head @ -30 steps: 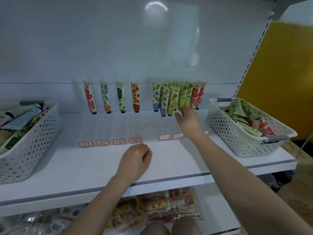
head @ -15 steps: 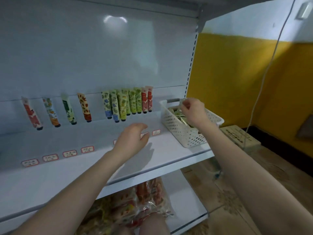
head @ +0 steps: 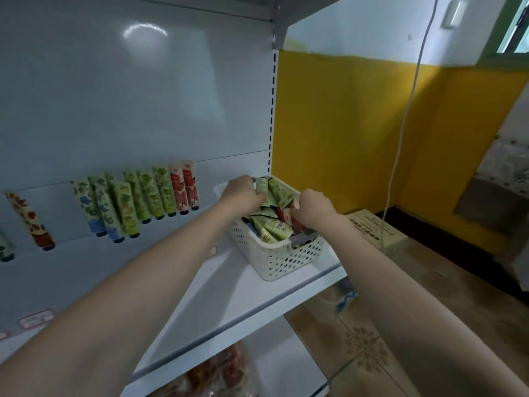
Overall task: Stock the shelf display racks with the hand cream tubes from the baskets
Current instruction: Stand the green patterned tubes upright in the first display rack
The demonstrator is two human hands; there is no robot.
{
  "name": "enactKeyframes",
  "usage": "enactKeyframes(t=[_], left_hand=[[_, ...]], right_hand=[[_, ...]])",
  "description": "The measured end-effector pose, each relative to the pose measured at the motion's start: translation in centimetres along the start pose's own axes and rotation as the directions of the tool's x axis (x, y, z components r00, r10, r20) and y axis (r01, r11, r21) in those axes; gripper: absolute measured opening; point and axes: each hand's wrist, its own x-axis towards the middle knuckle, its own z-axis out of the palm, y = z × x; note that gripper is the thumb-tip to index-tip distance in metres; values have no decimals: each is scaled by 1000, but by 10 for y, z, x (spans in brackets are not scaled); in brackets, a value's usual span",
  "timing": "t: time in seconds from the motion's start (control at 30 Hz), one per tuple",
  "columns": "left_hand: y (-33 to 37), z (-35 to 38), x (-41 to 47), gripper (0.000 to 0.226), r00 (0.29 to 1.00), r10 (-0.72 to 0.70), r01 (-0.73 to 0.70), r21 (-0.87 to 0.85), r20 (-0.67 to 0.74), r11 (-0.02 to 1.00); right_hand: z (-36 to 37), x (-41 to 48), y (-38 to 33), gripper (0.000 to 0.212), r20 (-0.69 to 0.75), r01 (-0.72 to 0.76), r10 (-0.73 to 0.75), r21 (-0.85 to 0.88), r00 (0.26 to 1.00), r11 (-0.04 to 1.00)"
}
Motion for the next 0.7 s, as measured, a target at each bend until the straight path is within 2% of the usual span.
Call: enactKeyframes(t=[0.07,0.17,0.27,0.37,0.47,0.57,0.63,0.7], left_hand=[[3,10,17,15,999,-27,27,7,28,1000],[4,22,35,38,997,-58,58,7,54,998],[1,33,49,36,995,-75,74,15,63,997],[-3,39,63,20,995,-75,74,28,72,997],[-3,40,71,23,995,-48,41,84,86,996],[1,37,73,20,993,-53,42,104,108,994],[0,34,76,30,988,-94,85,78,121,993],[-4,33,80,49,975,-169,173,-14,143,985]], right_hand=[[1,5,1,21,-3,32,-32,-81,999,996],[5,11,1,22,-27,66,-72,-163,997,984],[15,17,4,25,-74,65,-88,-263,993,963],[19,20,8,26,-83,76,-104,-290,991,954],[18,19,9,16,-83,109,-140,-302,987,947],[16,15,8,27,-71,121,-150,-309,986,943],[14,13,8,31,-59,123,-147,-295,987,947],[13,11,7,28,-52,125,-145,-280,988,952]])
